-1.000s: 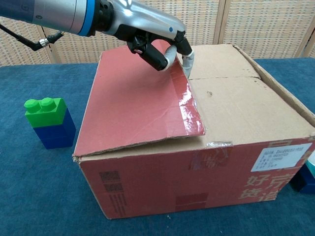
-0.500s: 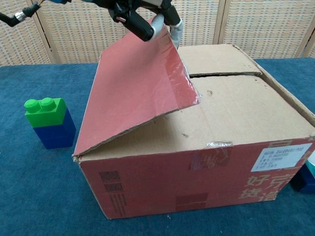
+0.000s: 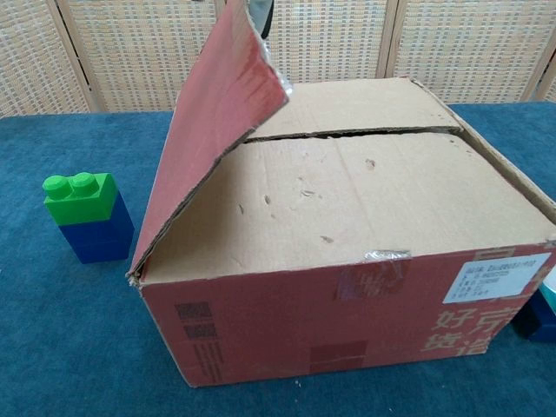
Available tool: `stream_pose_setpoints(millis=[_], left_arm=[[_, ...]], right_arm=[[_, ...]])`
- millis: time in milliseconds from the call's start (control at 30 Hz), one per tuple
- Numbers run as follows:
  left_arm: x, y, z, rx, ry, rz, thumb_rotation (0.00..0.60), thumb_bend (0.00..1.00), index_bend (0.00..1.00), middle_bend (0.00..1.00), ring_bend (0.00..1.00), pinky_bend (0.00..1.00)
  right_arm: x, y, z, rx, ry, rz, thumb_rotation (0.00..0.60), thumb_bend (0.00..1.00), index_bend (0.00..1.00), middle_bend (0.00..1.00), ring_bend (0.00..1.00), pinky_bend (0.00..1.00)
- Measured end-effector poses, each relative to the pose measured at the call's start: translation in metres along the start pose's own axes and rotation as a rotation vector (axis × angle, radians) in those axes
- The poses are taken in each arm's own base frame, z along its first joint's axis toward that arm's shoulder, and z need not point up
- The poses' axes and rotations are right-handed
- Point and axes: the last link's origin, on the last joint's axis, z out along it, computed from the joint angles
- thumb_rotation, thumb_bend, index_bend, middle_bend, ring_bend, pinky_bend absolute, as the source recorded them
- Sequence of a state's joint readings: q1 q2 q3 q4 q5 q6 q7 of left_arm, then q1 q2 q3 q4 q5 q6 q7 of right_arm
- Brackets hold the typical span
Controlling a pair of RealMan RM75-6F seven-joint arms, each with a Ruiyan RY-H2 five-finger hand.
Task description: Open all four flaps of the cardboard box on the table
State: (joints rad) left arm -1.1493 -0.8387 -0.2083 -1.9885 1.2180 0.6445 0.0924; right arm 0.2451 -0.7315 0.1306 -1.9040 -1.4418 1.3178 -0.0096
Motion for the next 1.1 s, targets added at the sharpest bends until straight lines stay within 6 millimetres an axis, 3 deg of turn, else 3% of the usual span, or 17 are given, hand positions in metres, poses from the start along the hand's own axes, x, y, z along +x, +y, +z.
stream_pose_setpoints(millis=[500, 833, 1100], left_arm=[[0.002, -0.021, -0.056, 0.046, 0.045, 0.011, 0.318, 0.94, 0.46, 0.34, 0.15, 0.0], [0.005, -0.04, -0.104, 0.114, 0.078, 0.015, 0.316, 0.93, 0.46, 0.35, 0.16, 0.0], [-0.008, -0.06, -0.138, 0.198, 0.043, 0.009, 0.316, 0.9, 0.46, 0.35, 0.16, 0.0]], right_arm=[[-0.003, -0.013, 0.01, 0.033, -0.018, -0.018, 0.6, 0.78, 0.1, 0.03, 0.0, 0.0], [-0.005, -0.019, 0.014, 0.049, -0.032, -0.024, 0.6, 0.78, 0.1, 0.03, 0.0, 0.0], [-0.008, -0.021, 0.015, 0.054, -0.038, -0.021, 0.6, 0.78, 0.1, 0.03, 0.0, 0.0]])
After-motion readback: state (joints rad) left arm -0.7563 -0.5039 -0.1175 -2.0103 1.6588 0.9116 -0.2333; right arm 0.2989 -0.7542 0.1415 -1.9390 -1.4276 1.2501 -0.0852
